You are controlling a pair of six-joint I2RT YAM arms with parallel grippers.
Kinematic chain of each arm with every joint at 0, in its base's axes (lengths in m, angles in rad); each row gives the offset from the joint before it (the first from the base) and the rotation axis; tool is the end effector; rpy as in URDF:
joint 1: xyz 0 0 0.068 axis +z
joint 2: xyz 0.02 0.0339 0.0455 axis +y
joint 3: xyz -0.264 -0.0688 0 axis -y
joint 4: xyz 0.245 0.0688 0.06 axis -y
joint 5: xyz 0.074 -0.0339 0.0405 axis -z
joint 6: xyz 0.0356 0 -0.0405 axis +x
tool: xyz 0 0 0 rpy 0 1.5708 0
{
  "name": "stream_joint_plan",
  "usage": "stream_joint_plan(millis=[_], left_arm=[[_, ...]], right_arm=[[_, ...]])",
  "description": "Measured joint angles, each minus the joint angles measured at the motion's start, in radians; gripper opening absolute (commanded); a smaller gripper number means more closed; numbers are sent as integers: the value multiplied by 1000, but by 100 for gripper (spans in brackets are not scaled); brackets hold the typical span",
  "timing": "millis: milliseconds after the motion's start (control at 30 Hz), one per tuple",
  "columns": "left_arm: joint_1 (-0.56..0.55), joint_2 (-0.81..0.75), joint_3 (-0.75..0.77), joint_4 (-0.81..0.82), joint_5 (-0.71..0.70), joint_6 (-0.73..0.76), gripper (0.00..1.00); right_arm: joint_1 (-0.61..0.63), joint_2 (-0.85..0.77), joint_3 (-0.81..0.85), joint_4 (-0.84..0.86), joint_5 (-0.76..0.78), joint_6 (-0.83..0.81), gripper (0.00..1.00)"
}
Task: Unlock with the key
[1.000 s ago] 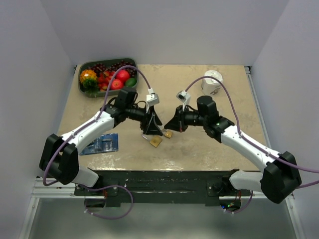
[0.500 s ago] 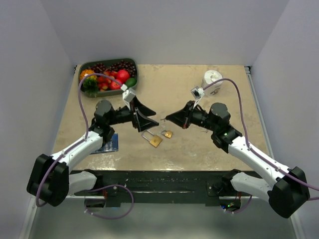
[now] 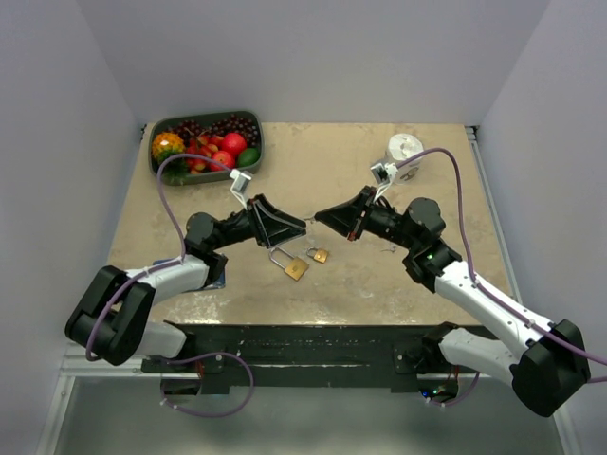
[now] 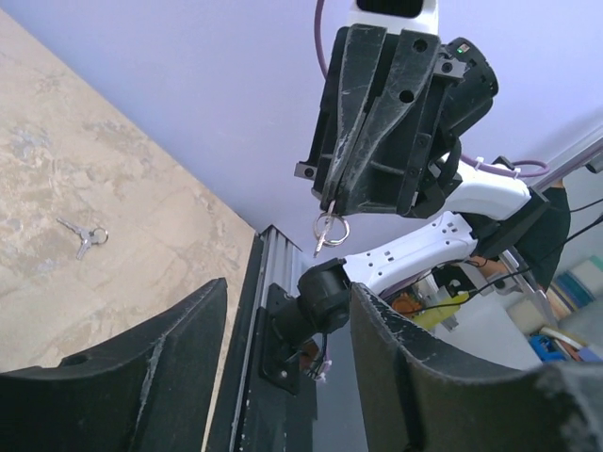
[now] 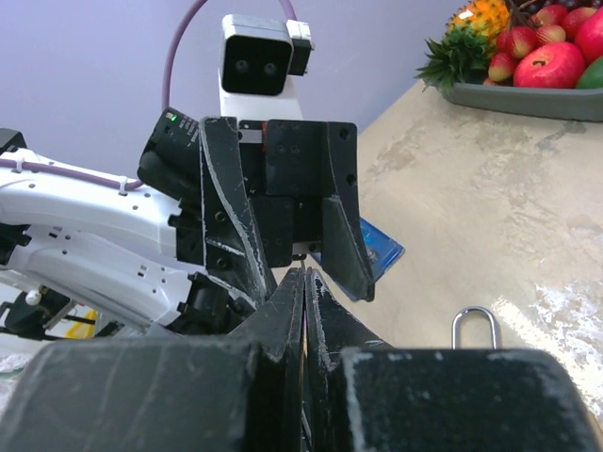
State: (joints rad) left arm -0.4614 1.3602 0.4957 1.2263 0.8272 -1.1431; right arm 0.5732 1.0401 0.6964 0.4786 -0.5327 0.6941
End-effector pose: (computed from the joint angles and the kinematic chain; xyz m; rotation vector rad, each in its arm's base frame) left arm 0.2222 -0.1398 0.2589 0.3550 1.5498 -1.8061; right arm 0.1927 0.1459 0.3292 -0.3887 1.5726 1.3882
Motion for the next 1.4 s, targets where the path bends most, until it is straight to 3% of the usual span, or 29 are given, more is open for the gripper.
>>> stream_joint_plan(millis=[633, 1000, 1400], left_arm=[[-31, -47, 5, 37, -44, 49, 47], [-37, -47, 8, 31, -48, 66, 32], [-37, -47, 10, 5, -52, 93, 34]], right_arm=[[0, 15, -1, 1, -8, 6, 0], [0, 16, -1, 0, -10, 6, 0], [1, 30, -1, -1, -23, 5, 0]])
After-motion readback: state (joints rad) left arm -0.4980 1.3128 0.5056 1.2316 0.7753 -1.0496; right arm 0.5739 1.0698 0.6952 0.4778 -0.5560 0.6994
